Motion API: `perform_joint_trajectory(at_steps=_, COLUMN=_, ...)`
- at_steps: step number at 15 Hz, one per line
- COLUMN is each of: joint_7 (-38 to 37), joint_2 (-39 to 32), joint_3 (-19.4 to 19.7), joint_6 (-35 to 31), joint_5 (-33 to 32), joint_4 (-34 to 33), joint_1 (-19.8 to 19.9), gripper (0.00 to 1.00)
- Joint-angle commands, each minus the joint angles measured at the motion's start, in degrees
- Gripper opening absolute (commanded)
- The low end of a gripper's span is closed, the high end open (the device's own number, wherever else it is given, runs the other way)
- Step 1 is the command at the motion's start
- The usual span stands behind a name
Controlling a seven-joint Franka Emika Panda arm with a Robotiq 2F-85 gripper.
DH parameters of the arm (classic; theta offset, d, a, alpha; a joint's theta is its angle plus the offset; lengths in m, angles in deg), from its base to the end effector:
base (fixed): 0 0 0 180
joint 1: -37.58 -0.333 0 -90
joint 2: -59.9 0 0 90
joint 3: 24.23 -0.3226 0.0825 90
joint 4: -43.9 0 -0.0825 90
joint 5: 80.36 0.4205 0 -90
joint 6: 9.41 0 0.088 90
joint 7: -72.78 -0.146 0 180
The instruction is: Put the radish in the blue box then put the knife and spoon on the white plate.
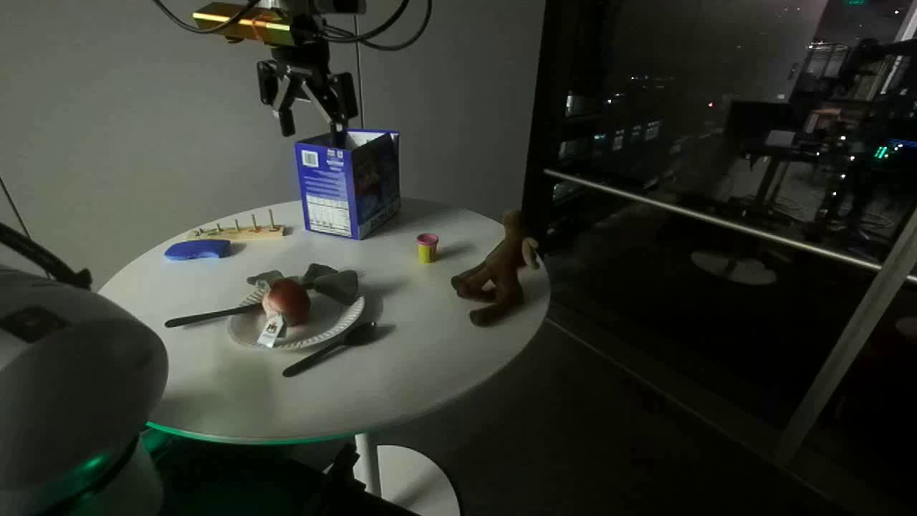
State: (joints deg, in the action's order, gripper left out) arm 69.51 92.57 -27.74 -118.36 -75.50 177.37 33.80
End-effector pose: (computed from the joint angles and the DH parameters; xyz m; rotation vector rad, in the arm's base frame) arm 0.4271 0.0660 0.5189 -3.0726 -0.0629 -0.2106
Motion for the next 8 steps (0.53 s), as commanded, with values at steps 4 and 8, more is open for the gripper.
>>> perform_joint_trajectory(at_steps=4, joint_7=0.06, joint_2=0.28, joint_3=-0.09, joint_6=0.02, joint_5=0.05, joint_4=-0.9, joint_1=0.13, gripper=1.0)
perform_joint_trajectory(at_steps=8, joint_7=0.06, joint_2=0.35, joint_3=-0.08, joint_6=0.02, joint_5=0.05, joint_4=-0.94, joint_1=0.13, gripper=1.0)
